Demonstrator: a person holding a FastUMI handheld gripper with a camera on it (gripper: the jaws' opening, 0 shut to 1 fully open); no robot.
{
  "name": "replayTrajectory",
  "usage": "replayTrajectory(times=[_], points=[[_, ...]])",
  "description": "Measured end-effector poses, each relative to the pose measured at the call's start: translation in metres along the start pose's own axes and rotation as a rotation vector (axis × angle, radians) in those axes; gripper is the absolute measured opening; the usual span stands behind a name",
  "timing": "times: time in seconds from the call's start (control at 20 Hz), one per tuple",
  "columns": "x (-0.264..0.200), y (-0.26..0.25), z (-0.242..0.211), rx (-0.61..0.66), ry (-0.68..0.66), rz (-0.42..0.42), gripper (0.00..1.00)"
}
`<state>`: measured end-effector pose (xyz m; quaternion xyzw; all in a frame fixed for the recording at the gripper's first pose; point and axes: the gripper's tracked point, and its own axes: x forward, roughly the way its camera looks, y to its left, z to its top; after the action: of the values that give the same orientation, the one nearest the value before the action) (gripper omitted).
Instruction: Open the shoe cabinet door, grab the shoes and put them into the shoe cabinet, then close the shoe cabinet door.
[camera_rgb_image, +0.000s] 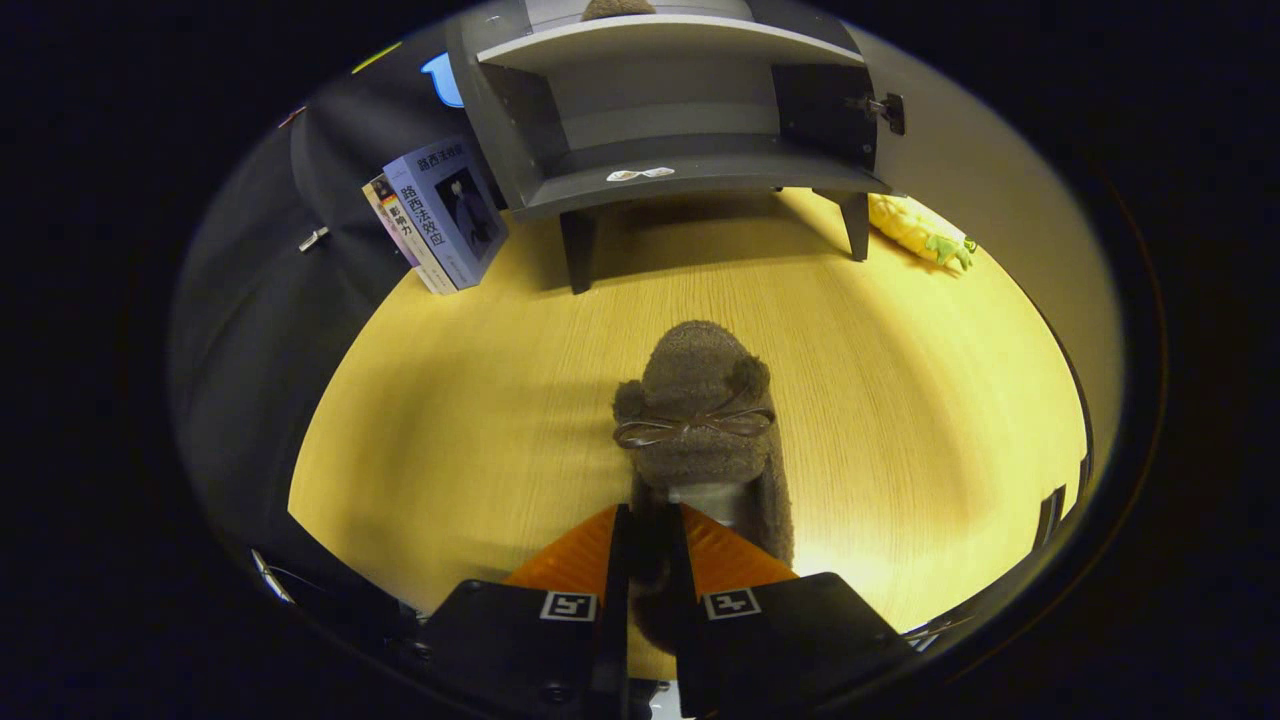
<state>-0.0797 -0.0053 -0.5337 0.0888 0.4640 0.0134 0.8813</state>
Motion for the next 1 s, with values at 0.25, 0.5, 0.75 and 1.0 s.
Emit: replayTrajectory(times=[0.25, 0.5, 0.75, 1.0], points=[[0.027, 0.002, 0.011, -0.03, -0.01, -0.009, 0.25], [0.052, -0.003, 0.029, -0.021, -0.044, -0.024, 0.27], [0.068, -0.006, 0.046, -0.073, -0.12, -0.056, 0.22], [0.076, -0.01, 0.058, -0.081, -0.178, -0.084, 0.19]])
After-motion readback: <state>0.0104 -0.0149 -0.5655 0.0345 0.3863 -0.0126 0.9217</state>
